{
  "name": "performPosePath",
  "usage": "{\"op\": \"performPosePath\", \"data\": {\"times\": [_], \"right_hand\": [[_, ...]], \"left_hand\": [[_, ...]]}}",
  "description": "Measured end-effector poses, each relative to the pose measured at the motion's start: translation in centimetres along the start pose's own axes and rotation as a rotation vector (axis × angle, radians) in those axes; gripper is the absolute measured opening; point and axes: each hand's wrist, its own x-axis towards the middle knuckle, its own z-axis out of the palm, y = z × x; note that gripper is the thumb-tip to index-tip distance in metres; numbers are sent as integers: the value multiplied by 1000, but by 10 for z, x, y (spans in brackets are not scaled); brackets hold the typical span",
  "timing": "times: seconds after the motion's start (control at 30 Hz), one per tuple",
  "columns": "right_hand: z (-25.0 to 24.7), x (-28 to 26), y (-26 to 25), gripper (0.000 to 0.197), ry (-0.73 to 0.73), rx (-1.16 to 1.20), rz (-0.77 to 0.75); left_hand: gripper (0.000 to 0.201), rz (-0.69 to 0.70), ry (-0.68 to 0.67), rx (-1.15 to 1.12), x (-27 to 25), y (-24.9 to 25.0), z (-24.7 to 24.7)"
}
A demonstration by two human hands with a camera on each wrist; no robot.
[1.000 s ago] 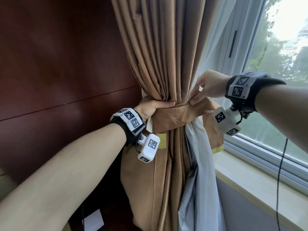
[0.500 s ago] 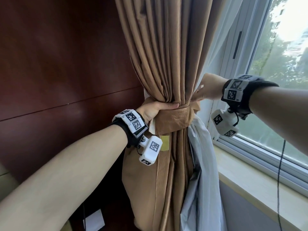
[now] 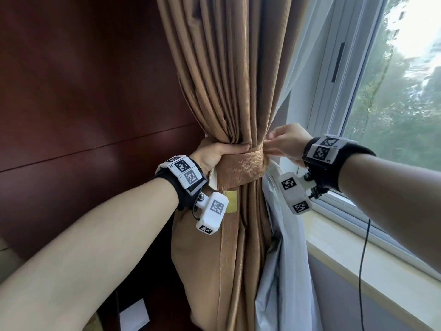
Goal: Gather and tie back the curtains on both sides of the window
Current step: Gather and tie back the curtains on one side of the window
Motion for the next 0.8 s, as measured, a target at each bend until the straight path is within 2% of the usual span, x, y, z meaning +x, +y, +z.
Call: {"op": "performPosePath", "data": {"times": [0.07,0.17,0.2,0.23,0.27,0.3,0.33,0.47,0.6,0.67,0.7,0.73,0.8], "right_hand": [[3,-5,1,25,-68,75,-17],[9,-10,-2,39,-72,149,-54],[13,-11,-3,35,-83,185,-29],[18,-16,-5,21,-119,216,-9],[22,-16,-5,37,-163,212,-4],[24,-17,-6,64,-205,190,-4],[28,-19,-7,75,-266,164,1],[34,-20,-9,72,-410,88,-82],[43,-15,-10,58,-366,98,-163],[47,-12,-10,59,-348,116,-174],[47,-10,-8,61,-340,120,-172],[48,-9,-8,61,-339,124,-174],[49,-8,-8,59,-343,129,-182]], "left_hand": [[64,-6,-8,14,3,-1,1],[65,-11,-19,14,5,-3,1],[60,-23,-22,-1,5,-3,2],[52,-36,-39,-16,4,-3,2],[42,-50,-71,-34,2,-3,3],[34,-58,-106,-49,0,-3,3],[30,-56,-123,-61,0,-2,2],[47,-13,-115,-25,-4,-1,-2],[42,-48,-177,7,-9,1,-9],[44,-41,-191,62,-11,3,-12],[50,-33,-195,102,-11,4,-15],[66,-29,-196,153,-11,6,-17],[118,-14,-179,294,-8,7,-23]]}}
